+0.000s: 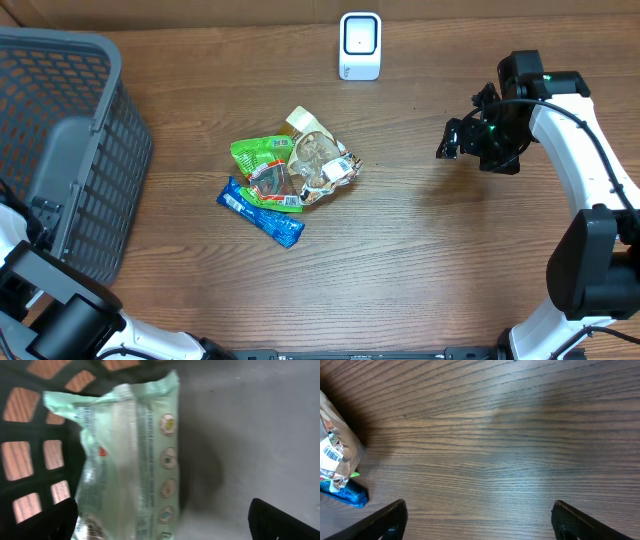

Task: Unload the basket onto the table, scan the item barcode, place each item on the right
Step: 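Grasp the pale green packet in the basket with the left gripper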

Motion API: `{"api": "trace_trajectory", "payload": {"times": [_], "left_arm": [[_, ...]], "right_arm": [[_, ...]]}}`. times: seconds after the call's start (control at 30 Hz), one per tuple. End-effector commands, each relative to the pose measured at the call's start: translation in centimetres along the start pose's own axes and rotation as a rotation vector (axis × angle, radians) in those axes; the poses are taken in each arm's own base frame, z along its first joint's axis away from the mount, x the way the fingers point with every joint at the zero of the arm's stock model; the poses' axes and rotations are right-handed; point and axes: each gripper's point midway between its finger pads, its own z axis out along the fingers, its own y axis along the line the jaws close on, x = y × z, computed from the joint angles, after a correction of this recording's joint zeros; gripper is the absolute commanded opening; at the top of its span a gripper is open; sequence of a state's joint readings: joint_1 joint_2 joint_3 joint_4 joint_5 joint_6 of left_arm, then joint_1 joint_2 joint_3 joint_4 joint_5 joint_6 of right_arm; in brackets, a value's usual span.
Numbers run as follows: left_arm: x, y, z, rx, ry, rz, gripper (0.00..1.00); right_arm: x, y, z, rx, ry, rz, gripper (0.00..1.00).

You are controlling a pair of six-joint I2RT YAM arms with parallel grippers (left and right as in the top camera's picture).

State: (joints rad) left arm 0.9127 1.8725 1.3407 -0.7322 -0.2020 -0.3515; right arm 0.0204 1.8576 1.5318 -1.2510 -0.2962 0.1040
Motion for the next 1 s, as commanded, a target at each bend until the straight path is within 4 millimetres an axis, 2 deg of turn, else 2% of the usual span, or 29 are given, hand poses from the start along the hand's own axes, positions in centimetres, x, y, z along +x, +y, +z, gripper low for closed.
{"api": "trace_trajectory", "payload": {"times": [0.0,0.23,0.3,0.4,0.43,0.5,0.63,0.7,0.83,0.93,0.97], "left_arm": [[-0.2,1.5,0.7,-0.048,0.001,-0.013,1.00],[0.2,2.2,2.4,-0.067,0.030,-0.023,0.99],[0.7,2.2,3.2,-0.074,0.052,-0.018,0.95],[1.5,1.9,4.4,-0.069,0.091,-0.011,0.74],[1.8,1.6,4.7,-0.056,0.102,-0.010,0.50],[1.7,1.4,4.7,-0.041,0.103,-0.012,0.26],[1.7,0.0,4.3,0.037,0.120,-0.009,0.06],[0.5,-2.1,2.6,0.151,0.129,0.011,0.04],[-2.6,-4.6,-1.5,0.262,0.104,0.029,0.04],[-4.6,-6.5,-5.4,0.328,0.071,0.062,0.04],[-5.4,-7.4,-7.4,0.358,0.053,0.076,0.04]], "right_arm": [[-0.5,0.3,-1.5,0.000,-0.048,-0.020,0.93],[-0.4,0.3,-1.5,0.001,-0.041,-0.018,0.93],[-0.3,0.3,-1.5,0.001,-0.041,-0.017,0.93],[-0.3,0.3,-1.5,0.002,-0.037,-0.016,0.93],[-0.2,0.3,-1.5,0.002,-0.034,-0.015,0.93],[-0.1,0.3,-1.5,0.002,-0.033,-0.014,0.93],[-0.2,0.3,-1.5,0.002,-0.034,-0.015,0.93],[-0.2,0.3,-1.5,0.002,-0.034,-0.015,0.94],[-0.2,0.3,-1.5,0.002,-0.034,-0.015,0.94],[-0.2,0.3,-1.5,0.002,-0.034,-0.015,0.94],[-0.2,0.3,-1.5,0.002,-0.034,-0.015,0.94]]}}
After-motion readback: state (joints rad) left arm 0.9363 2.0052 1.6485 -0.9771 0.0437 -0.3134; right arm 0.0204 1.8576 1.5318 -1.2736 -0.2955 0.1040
